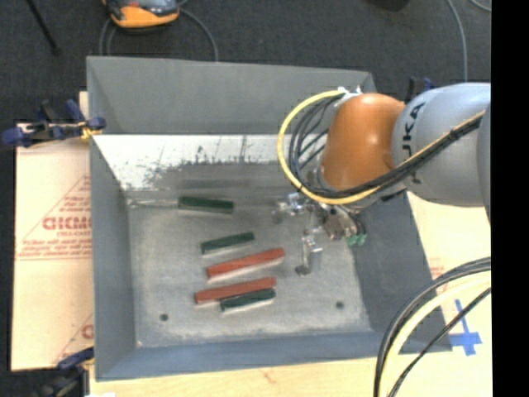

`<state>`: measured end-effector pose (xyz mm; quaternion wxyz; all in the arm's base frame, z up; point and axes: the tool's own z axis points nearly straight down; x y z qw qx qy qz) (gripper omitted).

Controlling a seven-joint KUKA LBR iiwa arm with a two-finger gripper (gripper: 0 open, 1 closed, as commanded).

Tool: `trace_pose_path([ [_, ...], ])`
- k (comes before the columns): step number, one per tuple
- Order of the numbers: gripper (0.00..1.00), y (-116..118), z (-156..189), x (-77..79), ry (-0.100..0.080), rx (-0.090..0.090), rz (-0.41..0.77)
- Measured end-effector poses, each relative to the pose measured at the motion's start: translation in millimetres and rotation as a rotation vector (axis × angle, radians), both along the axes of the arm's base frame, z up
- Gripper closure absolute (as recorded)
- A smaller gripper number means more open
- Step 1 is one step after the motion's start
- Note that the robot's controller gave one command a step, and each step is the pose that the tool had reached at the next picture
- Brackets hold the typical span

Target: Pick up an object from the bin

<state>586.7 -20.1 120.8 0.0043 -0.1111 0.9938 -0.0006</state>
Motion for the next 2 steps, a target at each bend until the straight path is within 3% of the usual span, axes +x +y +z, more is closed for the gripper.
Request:
trace_pose_path([
  [1, 1.00, 70.2, -49.8, 11.8, 0.004, 0.001, 0.138],
  [2, 1.00, 70.0, -49.8, 11.9, 0.003, 0.000, 0.139],
])
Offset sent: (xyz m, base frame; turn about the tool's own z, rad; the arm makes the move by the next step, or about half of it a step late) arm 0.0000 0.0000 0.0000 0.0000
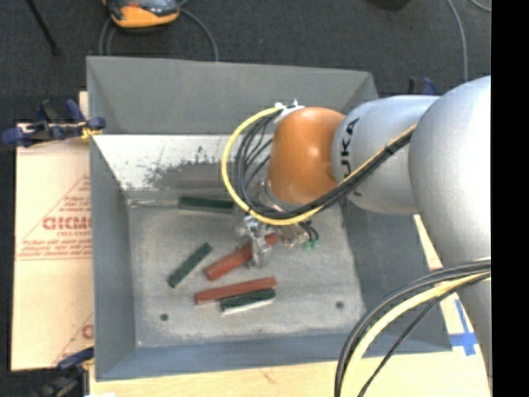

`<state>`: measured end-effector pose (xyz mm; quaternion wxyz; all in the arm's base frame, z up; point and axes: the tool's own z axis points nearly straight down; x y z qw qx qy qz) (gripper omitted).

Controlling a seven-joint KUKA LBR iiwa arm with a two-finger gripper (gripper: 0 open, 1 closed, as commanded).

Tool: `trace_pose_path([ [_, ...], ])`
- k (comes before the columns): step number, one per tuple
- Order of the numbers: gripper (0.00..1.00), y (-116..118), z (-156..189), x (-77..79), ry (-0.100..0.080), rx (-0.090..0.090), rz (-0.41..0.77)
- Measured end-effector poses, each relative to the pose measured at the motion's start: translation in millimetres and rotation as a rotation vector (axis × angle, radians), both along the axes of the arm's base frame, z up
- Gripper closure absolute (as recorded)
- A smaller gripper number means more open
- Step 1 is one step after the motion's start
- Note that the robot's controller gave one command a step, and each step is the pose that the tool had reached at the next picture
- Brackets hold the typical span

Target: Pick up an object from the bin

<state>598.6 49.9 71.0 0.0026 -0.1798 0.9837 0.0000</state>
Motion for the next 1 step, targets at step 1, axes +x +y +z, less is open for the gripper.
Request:
trace_pose_path([
  [1, 1.00, 2.5, 40.8, 3.3, 0.010, 0.001, -0.049],
])
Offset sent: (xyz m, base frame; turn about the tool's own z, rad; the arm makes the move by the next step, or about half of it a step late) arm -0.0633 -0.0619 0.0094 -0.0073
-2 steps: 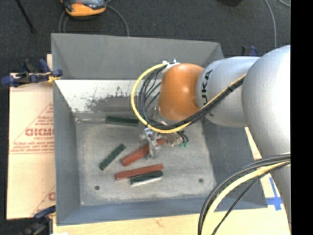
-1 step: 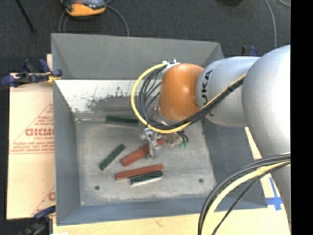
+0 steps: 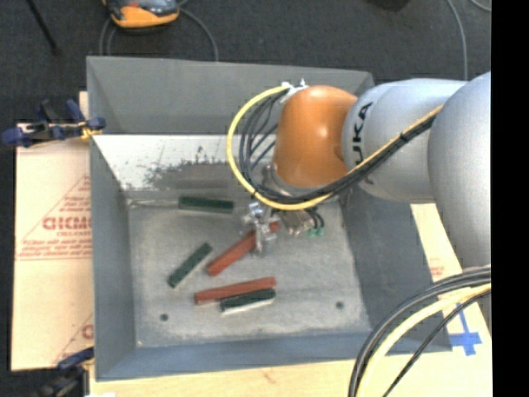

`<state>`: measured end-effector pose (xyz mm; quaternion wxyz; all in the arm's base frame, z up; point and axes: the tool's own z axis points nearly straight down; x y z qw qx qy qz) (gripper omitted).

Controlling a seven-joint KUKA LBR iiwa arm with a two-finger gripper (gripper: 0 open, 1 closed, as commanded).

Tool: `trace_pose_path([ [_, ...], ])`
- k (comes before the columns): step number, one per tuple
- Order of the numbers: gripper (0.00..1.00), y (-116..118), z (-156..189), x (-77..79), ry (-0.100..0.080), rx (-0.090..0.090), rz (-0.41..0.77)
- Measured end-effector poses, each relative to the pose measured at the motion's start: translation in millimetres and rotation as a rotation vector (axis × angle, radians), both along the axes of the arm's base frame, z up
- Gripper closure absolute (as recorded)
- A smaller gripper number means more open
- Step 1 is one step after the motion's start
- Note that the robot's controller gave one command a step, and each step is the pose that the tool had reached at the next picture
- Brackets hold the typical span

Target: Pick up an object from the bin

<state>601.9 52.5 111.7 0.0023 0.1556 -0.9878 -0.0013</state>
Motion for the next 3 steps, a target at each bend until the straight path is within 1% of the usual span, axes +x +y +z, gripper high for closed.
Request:
trace_pose_path([
  [1, 1.00, -36.3, -0.6, -34.5, -0.025, 0.000, 0.030],
  [2, 1.00, -38.8, 20.2, -39.2, 0.004, -0.002, -0.026],
  [3, 1.00, -33.1, 57.0, -36.8, -0.009, -0.002, 0.073],
])
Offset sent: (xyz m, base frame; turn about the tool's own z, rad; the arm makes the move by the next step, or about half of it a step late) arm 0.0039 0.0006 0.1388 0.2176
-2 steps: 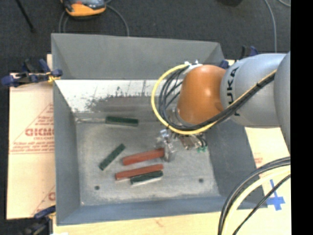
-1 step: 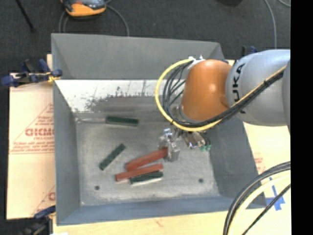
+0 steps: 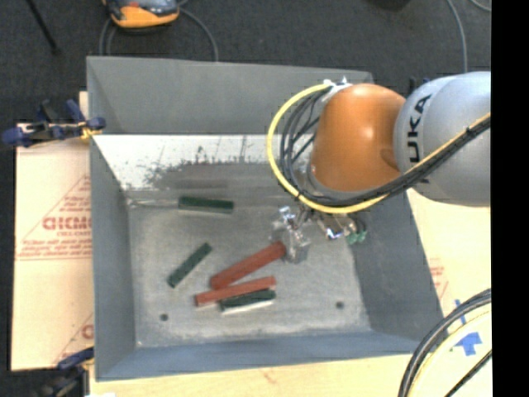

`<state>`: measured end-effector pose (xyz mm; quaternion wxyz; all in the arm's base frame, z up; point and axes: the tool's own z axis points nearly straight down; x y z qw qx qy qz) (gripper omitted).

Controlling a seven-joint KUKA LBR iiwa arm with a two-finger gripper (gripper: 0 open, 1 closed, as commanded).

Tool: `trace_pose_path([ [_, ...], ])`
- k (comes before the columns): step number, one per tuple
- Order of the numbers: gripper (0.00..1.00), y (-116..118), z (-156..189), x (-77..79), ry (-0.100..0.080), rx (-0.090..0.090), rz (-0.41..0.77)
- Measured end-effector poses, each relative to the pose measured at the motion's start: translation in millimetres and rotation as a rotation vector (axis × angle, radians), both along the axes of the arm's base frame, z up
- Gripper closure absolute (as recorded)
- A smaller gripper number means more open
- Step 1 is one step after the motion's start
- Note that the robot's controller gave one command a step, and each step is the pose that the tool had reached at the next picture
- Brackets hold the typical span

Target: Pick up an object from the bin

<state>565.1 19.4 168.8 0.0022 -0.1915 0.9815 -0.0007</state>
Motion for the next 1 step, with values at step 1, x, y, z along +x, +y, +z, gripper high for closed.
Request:
trace_pose_path([
  [1, 1.00, 5.0, 18.7, -25.1, 0.002, -0.001, 0.236],
])
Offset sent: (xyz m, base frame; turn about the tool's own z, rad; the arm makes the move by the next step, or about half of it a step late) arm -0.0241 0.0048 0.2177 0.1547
